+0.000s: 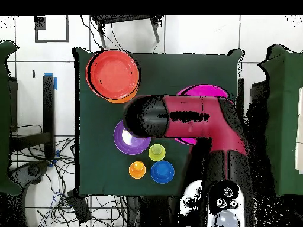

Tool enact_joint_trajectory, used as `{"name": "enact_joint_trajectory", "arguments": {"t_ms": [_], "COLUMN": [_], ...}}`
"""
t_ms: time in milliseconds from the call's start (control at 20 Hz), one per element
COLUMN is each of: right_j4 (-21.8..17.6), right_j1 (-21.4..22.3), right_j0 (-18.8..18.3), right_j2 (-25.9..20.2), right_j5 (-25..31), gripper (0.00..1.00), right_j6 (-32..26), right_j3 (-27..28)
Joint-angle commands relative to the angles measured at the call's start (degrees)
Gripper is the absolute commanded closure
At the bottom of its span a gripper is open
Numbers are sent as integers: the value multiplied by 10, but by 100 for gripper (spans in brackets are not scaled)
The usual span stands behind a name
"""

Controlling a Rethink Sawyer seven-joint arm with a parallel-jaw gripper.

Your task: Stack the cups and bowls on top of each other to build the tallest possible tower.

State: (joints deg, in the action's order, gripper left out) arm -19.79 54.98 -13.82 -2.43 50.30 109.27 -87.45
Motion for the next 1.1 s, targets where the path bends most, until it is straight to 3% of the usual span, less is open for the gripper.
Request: {"name": "enact_joint_trajectory", "arguments": {"t_ms": [50, 450, 650, 1100], "right_j4": [-26, -21, -24, -21], "right_j1": [-53, -73, -94, -89], "right_j0": [50, 115, 146, 196], "right_j2": [-49, -30, -19, 24], "right_j5": [103, 134, 124, 93], "gripper": [100, 100, 100, 100], "right_j6": [-35, 41, 73, 116], "right_j3": [21, 50, 66, 35]}}
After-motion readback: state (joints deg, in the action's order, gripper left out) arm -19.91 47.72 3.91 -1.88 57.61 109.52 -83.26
